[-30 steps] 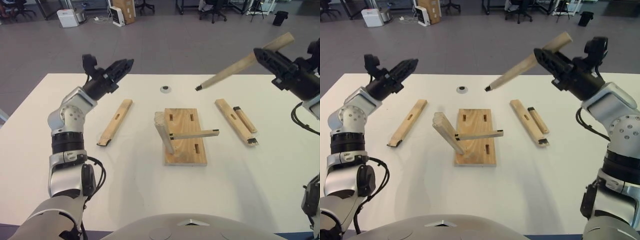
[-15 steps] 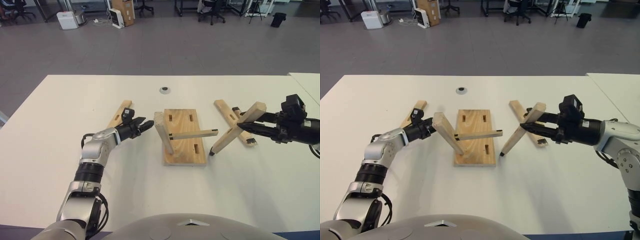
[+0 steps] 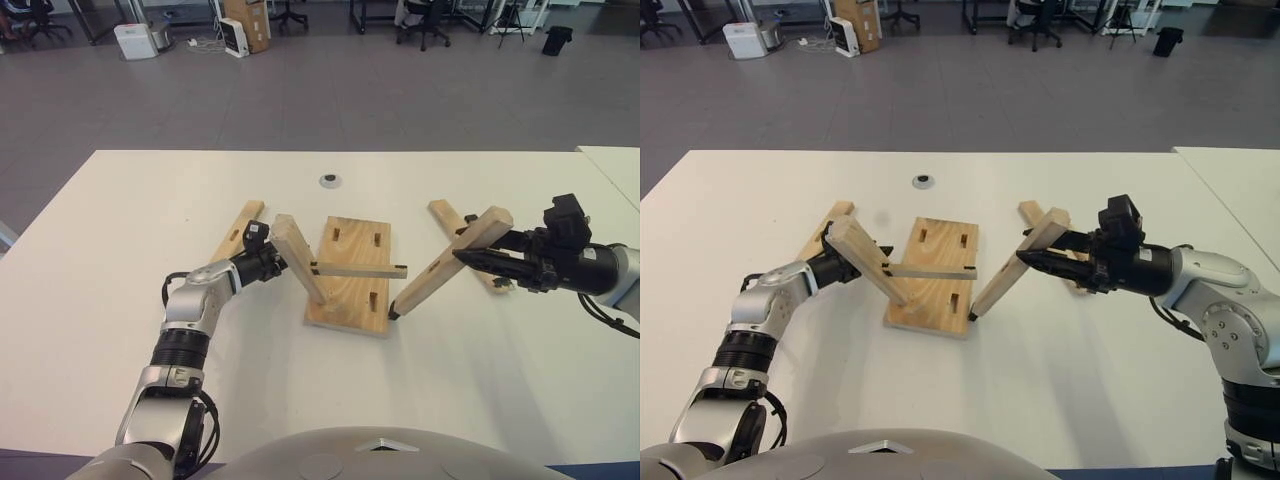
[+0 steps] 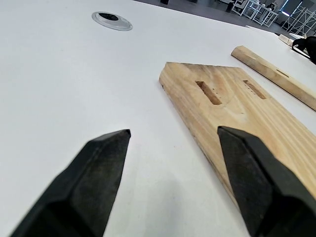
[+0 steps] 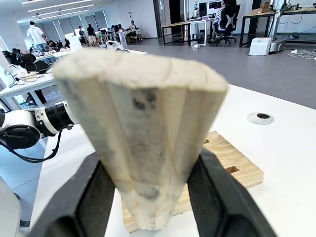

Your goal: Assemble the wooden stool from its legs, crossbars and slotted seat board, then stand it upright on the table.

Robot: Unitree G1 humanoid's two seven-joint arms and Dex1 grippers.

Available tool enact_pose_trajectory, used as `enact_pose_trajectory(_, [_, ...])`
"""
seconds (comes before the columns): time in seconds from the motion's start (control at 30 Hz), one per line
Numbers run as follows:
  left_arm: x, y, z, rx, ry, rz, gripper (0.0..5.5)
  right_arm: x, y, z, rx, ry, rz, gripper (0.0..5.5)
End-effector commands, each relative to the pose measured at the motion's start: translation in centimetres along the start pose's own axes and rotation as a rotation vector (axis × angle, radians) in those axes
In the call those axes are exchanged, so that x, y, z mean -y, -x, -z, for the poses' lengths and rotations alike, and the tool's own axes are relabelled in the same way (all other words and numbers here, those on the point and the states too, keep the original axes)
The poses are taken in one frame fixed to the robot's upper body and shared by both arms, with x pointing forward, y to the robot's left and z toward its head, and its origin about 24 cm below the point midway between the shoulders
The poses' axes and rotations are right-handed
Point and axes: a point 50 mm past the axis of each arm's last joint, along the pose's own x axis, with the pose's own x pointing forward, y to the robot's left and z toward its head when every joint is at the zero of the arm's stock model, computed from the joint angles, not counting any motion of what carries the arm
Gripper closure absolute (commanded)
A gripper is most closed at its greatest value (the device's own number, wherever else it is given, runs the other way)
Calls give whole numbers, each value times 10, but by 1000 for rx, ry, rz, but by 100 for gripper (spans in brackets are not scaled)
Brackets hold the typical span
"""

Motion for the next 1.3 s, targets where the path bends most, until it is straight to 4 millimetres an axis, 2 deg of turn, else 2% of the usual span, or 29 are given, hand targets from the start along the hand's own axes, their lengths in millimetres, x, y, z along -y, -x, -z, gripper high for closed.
enact_pose_trajectory(0.03, [-4,3,4,-17,-11,-23,225,-9,-1,-21,54,65,-42,346])
enact_pose_trajectory(0.1, [-3,2,6,-24,-8,-14,225,-10,-3,-22,68,64,-54,346])
enact_pose_trajectory(0.17, [-1,0,6,-28,-10,1,225,-8,-7,-15,61,40,-55,346])
enact_pose_trajectory(0.3, [5,-7,6,-31,-14,35,225,2,-15,12,61,-34,-37,346])
enact_pose_trajectory(0.43, [4,-11,0,-27,-21,52,225,13,-17,23,72,-44,26,346])
enact_pose_trajectory(0.53, [0,-11,-6,-28,-38,56,225,12,-19,32,62,-44,32,346])
enact_pose_trajectory(0.7, [0,-12,-6,-28,-42,58,225,15,-27,19,-12,24,-59,346])
enact_pose_trajectory(0.83, [4,-15,-3,-27,-38,72,225,14,-37,21,-123,58,-145,346])
enact_pose_trajectory(1.07, [11,-15,-2,-12,-20,83,225,17,-48,24,-118,40,-153,346])
enact_pose_trajectory(1.3, [22,-21,4,-2,8,98,225,26,-52,5,-161,99,-160,346])
